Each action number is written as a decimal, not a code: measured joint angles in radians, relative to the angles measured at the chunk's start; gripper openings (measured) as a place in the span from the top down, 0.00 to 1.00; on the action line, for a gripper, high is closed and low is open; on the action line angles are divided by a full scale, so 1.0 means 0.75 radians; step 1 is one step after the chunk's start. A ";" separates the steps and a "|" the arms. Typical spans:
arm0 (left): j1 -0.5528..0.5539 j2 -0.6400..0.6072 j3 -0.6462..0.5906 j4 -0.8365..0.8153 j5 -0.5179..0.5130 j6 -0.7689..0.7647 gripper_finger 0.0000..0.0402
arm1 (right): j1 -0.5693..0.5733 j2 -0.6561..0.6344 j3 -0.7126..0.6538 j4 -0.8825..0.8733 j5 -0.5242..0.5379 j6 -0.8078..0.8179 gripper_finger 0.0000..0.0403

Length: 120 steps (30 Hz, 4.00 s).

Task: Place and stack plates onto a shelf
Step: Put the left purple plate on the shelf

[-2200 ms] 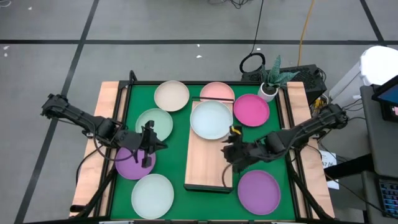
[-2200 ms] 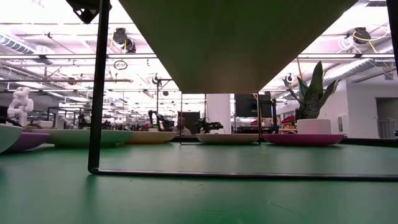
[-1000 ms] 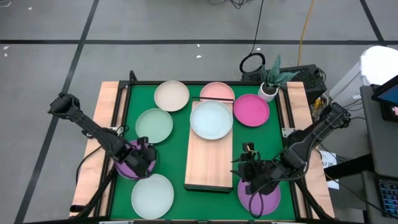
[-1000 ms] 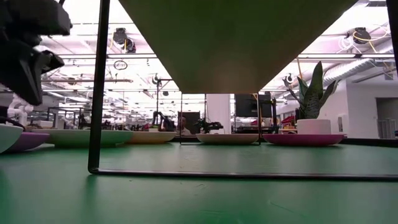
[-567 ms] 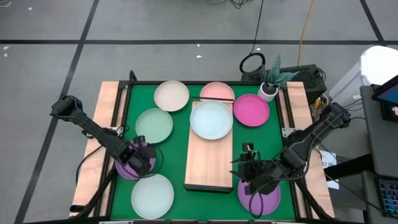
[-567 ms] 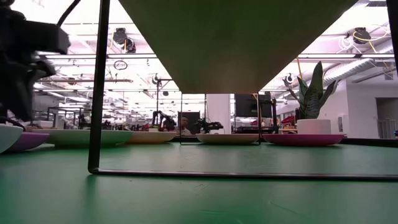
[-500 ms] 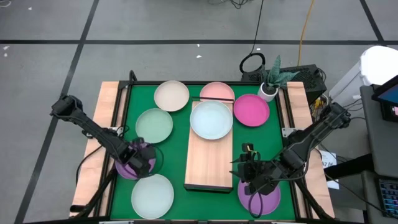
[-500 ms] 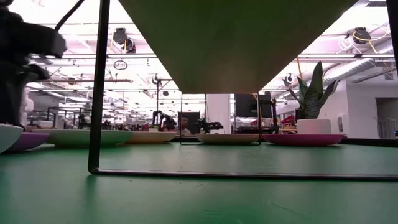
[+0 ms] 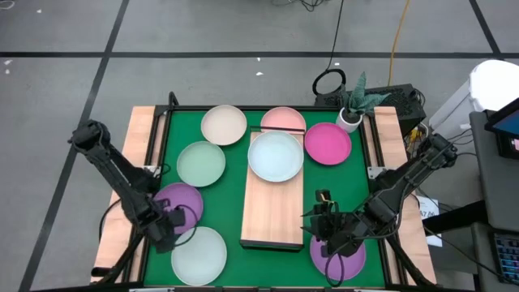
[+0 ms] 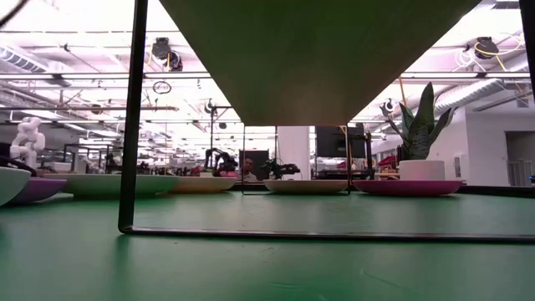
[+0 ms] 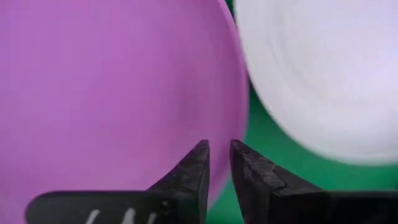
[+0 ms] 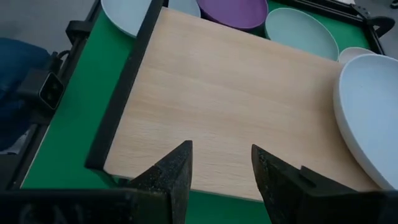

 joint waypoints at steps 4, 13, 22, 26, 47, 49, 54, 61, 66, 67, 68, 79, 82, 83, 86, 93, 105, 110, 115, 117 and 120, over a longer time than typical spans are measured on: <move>-0.105 0.000 0.001 -0.012 0.096 -0.078 0.79 | -0.001 0.000 0.000 0.010 0.001 -0.039 0.63; -0.225 0.000 0.001 -0.002 -0.041 -0.128 0.79 | -0.011 0.000 0.000 0.172 0.005 -0.249 0.63; -0.334 0.078 0.002 0.029 -0.140 -0.029 0.79 | -0.011 0.000 0.000 0.205 0.004 -0.290 0.63; -0.368 0.132 0.002 0.051 -0.145 0.015 0.79 | -0.011 0.000 0.000 0.206 0.004 -0.288 0.63; -0.357 0.157 0.003 0.026 -0.194 0.079 0.79 | -0.012 0.000 -0.001 0.206 0.008 -0.291 0.63; -0.357 0.157 0.007 0.015 -0.193 0.082 0.79 | -0.012 0.000 -0.001 0.206 0.009 -0.291 0.63; -0.331 0.157 0.065 -0.103 -0.195 0.109 0.79 | -0.012 0.000 -0.001 0.207 0.011 -0.319 0.63; -0.296 0.157 0.082 -0.097 -0.285 0.192 0.77 | -0.021 0.000 -0.001 0.221 0.011 -0.333 0.63; -0.297 0.157 0.077 -0.096 -0.298 0.201 0.65 | -0.021 0.000 -0.001 0.221 0.010 -0.331 0.63; -0.297 0.157 0.076 -0.094 -0.298 0.193 0.61 | -0.021 0.000 -0.001 0.221 0.010 -0.326 0.63; -0.297 0.157 0.076 -0.089 -0.298 0.189 0.57 | -0.020 0.000 -0.001 0.221 0.010 -0.325 0.63; -0.324 0.200 0.019 -0.078 -0.321 0.177 0.43 | -0.017 0.000 -0.001 0.221 0.006 -0.278 0.63; -0.324 0.223 0.019 -0.063 -0.323 0.186 0.48 | -0.017 0.000 -0.001 0.221 0.006 -0.277 0.63; -0.324 0.231 0.019 -0.058 -0.323 0.203 0.51 | -0.017 0.000 -0.001 0.221 0.006 -0.277 0.63; -0.325 0.252 0.019 -0.041 -0.323 0.263 0.60 | -0.017 0.000 -0.001 0.234 0.006 -0.276 0.63; -0.326 0.262 0.022 -0.041 -0.355 0.309 0.89 | -0.017 0.000 -0.001 0.245 0.007 -0.282 0.63; -0.325 0.262 0.309 -0.375 -0.371 0.384 0.97 | -0.017 0.000 -0.001 0.257 0.010 -0.320 0.63; -0.299 0.262 0.455 -0.440 -0.396 0.479 0.97 | -0.017 0.000 -0.001 0.286 0.011 -0.353 0.63; -0.248 0.262 0.552 -0.509 -0.468 0.606 0.97 | -0.017 0.000 -0.001 0.286 0.011 -0.356 0.63; -0.223 0.262 0.585 -0.556 -0.491 0.653 0.97 | -0.017 0.000 -0.001 0.286 0.011 -0.350 0.63; -0.180 0.262 0.639 -0.621 -0.515 0.725 0.97 | -0.017 0.000 -0.001 0.285 0.011 -0.351 0.63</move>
